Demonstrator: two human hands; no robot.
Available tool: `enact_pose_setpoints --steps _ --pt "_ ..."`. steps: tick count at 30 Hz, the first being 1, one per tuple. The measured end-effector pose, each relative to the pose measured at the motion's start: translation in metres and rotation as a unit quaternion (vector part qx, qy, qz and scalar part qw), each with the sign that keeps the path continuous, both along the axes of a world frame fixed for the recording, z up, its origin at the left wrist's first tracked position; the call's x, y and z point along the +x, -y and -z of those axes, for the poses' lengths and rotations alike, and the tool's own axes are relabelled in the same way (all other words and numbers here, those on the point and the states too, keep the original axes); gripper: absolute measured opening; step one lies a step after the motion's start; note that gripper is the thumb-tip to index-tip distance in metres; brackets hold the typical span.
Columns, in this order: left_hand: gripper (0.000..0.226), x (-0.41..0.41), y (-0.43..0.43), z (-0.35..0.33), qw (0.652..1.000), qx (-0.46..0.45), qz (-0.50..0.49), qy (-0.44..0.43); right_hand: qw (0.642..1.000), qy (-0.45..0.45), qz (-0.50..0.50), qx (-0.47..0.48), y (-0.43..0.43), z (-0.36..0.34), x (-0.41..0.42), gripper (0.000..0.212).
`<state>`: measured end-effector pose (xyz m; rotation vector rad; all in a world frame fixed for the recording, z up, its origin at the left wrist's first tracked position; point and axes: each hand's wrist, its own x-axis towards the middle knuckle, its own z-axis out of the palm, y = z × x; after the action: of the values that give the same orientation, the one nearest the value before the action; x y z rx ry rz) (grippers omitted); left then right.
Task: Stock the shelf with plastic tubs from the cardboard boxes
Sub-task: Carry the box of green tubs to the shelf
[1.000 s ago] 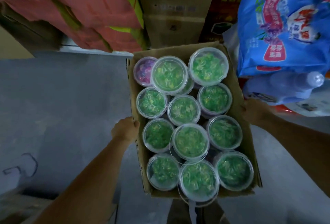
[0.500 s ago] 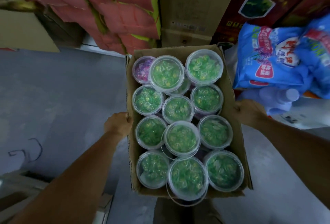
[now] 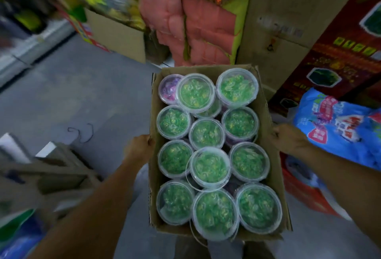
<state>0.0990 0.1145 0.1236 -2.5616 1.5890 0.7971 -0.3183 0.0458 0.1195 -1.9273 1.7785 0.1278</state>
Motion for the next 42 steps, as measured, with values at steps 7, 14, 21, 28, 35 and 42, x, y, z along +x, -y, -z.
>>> enact_pose_setpoints --steps 7,14,21,28,35,42 --pt "0.036 -0.041 -0.111 -0.044 0.991 -0.055 -0.103 0.070 0.988 0.011 -0.148 -0.046 -0.003 -0.049 -0.005 0.044" --pt "0.036 -0.080 -0.241 -0.083 0.962 -0.066 -0.250 0.084 0.952 0.016 -0.302 -0.054 -0.018 -0.096 0.029 0.045" --pt "0.034 -0.093 -0.374 -0.109 0.923 -0.045 -0.364 0.111 0.896 -0.021 -0.440 -0.054 -0.068 -0.124 0.109 0.043" --pt "0.033 -0.103 -0.513 -0.127 0.859 0.001 -0.498 0.118 0.831 -0.007 -0.556 -0.012 -0.159 -0.148 0.218 0.043" --pt "0.031 -0.091 -0.656 -0.135 0.795 0.007 -0.597 0.103 0.758 0.018 -0.652 -0.009 -0.287 -0.160 0.345 0.041" --pt "0.030 -0.050 -0.799 -0.143 0.730 0.026 -0.676 0.097 0.677 0.038 -0.735 0.001 -0.436 -0.157 0.476 0.043"
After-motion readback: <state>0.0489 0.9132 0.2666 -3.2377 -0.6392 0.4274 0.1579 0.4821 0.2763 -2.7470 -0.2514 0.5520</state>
